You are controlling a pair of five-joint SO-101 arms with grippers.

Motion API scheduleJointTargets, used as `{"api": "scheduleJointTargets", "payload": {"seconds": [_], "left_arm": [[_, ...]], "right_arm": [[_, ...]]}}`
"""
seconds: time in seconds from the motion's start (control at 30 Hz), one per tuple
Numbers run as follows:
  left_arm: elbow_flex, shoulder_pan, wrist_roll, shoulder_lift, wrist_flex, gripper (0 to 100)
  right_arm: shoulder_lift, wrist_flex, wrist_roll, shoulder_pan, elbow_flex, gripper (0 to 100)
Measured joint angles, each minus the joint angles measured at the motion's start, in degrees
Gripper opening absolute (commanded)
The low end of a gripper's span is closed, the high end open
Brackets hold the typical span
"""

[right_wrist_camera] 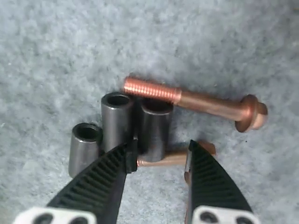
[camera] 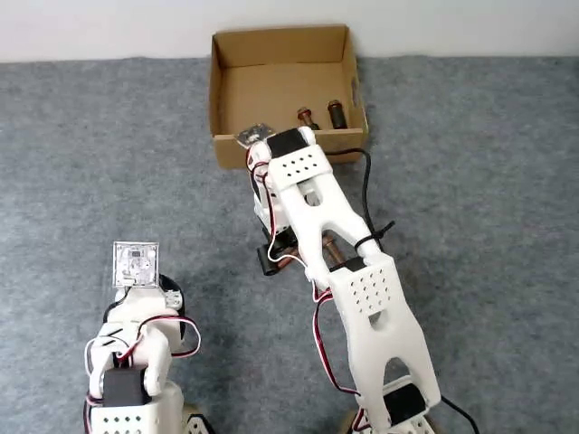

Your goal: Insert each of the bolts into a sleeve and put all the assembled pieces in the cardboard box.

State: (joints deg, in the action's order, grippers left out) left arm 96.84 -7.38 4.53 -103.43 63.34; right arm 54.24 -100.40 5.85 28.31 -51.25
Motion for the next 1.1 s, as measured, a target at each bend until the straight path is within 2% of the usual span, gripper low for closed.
{"api": "scheduleJointTargets", "payload": {"seconds": [0.17, 0.3, 0.63, 0.97, 1.1], "left_arm": [[0.00, 0.00, 0.00, 0.00, 0.00, 0], [0.00, 0.00, 0.00, 0.00, 0.00, 0], [0.00, 0.00, 0.00, 0.00, 0.00, 0], [0.00, 0.00, 0.00, 0.00, 0.00, 0], [0.00, 0.00, 0.00, 0.00, 0.00, 0]], "right_arm": [[2.46, 1.76, 0.00, -0.18, -0.09, 14.6], [3.69, 2.37, 0.00, -0.26, -0.35, 0.6], [2.11, 0.18, 0.00, -0.09, -0.79, 0.9], [-11.34, -0.09, -7.91, 0.44, -0.44, 0.8], [-19.87, -0.09, -11.34, 0.53, 5.98, 0.8]]}}
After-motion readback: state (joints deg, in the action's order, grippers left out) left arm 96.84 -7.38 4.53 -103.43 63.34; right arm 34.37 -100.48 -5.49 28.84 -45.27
